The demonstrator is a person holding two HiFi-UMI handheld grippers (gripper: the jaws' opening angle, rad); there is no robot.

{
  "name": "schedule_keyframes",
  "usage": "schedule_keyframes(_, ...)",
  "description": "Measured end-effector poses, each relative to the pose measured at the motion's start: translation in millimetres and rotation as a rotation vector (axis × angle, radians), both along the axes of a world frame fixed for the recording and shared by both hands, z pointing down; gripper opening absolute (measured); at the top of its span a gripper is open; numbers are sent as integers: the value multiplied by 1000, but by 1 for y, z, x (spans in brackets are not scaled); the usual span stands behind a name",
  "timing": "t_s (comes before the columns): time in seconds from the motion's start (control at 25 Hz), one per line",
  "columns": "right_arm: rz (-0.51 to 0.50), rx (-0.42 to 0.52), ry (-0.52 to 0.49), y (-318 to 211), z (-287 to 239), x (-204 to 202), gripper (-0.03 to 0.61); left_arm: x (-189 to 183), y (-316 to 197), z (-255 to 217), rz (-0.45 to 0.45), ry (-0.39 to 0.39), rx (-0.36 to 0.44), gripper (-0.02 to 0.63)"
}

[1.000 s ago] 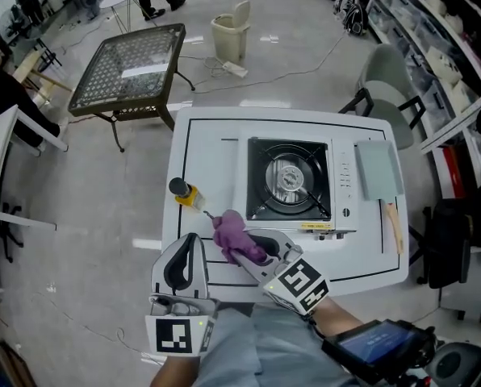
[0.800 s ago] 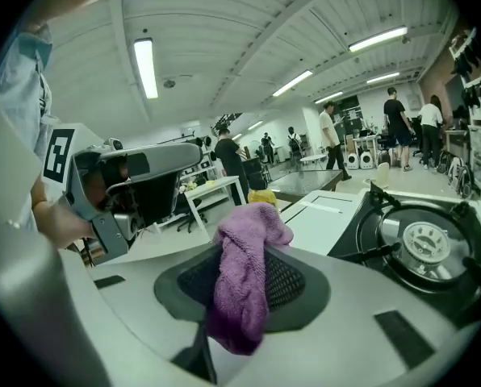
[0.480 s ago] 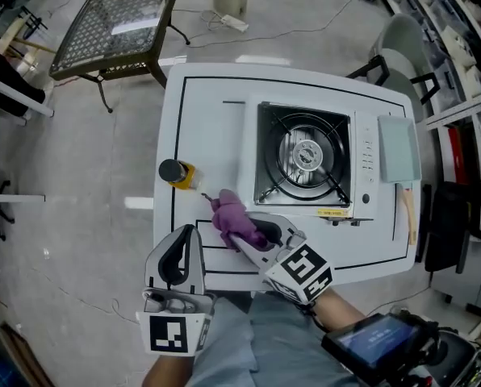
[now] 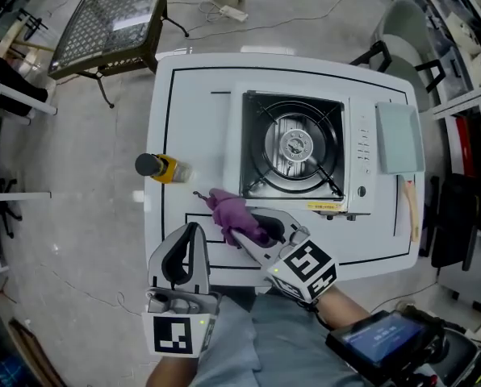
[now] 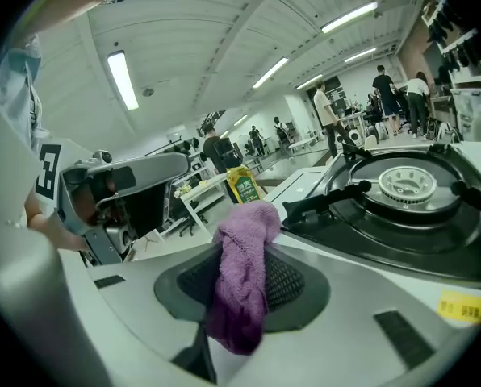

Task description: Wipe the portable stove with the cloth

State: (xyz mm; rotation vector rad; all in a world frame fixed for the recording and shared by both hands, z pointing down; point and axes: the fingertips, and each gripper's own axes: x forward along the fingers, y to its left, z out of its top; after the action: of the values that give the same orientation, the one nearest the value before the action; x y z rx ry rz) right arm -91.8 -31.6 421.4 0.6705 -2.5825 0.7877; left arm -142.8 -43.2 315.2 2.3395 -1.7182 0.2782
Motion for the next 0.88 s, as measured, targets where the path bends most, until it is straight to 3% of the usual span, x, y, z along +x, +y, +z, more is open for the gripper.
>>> schedule_keyframes(0.28,7,-11,1,6,2,29,144,23,11,-3,-21,-7,-15,18)
schedule_keyframes(0.52,17,-16,1,9,2,52,144,48,11,-16,-9,-7,36,18)
schedule_keyframes(0.68,33,-20,-6,9,1,67,144,63,18,-7,-4,-11,-20,18)
schedule_keyframes(0.88,58,-29,-13,10,4,87,144,86,11,-18,28,-13,47,18)
